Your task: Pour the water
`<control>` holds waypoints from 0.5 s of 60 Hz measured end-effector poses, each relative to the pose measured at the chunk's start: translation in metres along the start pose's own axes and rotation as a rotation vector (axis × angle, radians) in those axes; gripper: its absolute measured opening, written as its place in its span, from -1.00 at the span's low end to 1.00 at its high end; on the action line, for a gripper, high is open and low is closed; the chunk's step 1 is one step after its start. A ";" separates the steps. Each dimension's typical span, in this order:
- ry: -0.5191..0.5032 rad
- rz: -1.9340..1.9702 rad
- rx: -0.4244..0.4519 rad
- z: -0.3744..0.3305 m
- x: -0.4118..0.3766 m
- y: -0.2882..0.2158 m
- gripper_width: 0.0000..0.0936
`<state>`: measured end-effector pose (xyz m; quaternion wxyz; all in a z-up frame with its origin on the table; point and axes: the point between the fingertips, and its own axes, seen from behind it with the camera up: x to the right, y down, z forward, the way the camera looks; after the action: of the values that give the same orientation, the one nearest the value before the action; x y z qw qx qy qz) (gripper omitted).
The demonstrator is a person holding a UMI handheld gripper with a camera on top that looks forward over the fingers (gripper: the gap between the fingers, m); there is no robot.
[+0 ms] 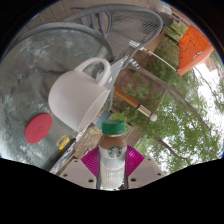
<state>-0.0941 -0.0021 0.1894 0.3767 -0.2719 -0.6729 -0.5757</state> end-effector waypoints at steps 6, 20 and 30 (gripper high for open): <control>0.051 0.484 -0.006 0.009 0.015 0.016 -0.34; -0.036 1.895 0.091 0.007 -0.030 0.007 -0.33; -0.187 2.301 0.137 0.018 -0.083 -0.029 -0.34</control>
<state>-0.0737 0.0159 0.1037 0.6408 -0.7446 -0.0824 0.1681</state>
